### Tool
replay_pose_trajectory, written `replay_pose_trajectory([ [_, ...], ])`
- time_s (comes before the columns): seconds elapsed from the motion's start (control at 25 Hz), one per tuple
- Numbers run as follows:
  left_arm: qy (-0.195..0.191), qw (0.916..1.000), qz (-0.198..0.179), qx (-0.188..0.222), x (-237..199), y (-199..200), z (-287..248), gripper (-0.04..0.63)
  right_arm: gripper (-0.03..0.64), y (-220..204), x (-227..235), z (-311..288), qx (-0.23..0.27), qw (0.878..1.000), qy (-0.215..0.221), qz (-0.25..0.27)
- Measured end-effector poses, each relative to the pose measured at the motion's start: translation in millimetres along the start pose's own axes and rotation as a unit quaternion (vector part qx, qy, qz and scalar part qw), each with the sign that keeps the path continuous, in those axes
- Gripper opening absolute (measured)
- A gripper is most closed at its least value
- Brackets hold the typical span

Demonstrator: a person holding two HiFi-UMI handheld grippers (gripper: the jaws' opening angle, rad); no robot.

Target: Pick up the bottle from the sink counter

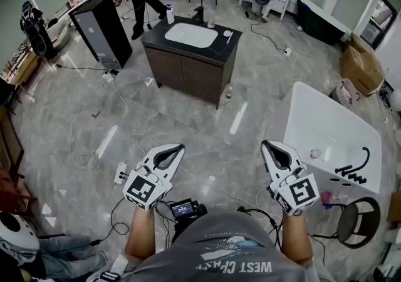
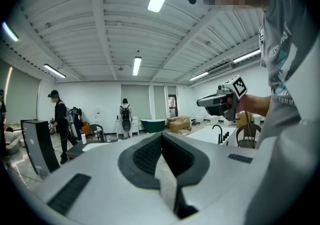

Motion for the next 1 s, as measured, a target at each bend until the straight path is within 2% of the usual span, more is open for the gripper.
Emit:
replay_pose_trajectory([
  [0.24, -0.001, 0.9999, 0.009, 0.007, -5.6, -6.3, 0.1, 0.005, 0.002, 0.6, -4.7, -2.1, -0.006, 1.000, -0.002, 0.005],
  [0.48, -0.006, 0.9999, 0.014, 0.005, -4.8, -3.8, -10.4, 0.005, 0.002, 1.0, 11.5, -10.8, -0.005, 1.000, 0.001, 0.004],
  [0.76, 0.037, 0.9990, 0.015, -0.020, -18.9, -4.1, -34.4, 0.005, 0.002, -9.9, 51.7, -37.5, 0.008, 0.999, 0.028, -0.012],
  [1.0, 0.056, 0.9981, 0.003, -0.025, -22.5, 12.6, -76.6, 0.005, 0.002, -20.0, 93.2, -63.4, 0.013, 0.997, 0.064, -0.029],
])
Point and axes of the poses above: the fingertips, and each gripper's own axes: z backward along the fingers, x to its right, y out of its top, the point moved 2 cm from there along z, backward along the fingers, and after that the axes turned 11 degrees about -y, right-handed, at the moved point
